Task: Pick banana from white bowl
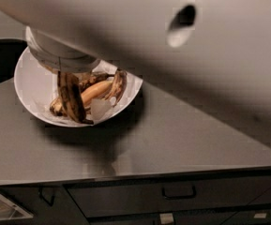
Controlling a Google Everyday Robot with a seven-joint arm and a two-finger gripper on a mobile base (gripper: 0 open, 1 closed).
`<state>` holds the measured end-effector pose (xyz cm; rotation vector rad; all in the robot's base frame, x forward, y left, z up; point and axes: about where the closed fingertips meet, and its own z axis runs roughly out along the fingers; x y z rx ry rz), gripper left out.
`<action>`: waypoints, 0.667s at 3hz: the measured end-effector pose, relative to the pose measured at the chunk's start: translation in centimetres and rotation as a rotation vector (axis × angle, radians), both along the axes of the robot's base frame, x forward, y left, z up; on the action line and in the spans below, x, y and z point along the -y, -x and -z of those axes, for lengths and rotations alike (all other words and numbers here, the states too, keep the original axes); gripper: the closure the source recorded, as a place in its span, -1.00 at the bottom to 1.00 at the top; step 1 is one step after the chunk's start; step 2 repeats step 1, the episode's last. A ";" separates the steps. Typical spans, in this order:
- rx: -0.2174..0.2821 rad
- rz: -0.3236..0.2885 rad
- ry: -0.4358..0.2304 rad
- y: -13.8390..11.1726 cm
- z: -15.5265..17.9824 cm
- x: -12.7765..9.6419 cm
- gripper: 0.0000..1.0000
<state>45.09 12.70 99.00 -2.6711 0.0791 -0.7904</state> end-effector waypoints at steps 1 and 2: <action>0.019 -0.006 -0.007 0.5 -1.0 -0.3 1.00; 0.019 -0.006 -0.007 0.5 -1.0 -0.3 1.00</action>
Offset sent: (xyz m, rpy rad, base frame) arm 0.0000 0.0000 0.0000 0.0000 0.0000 0.0000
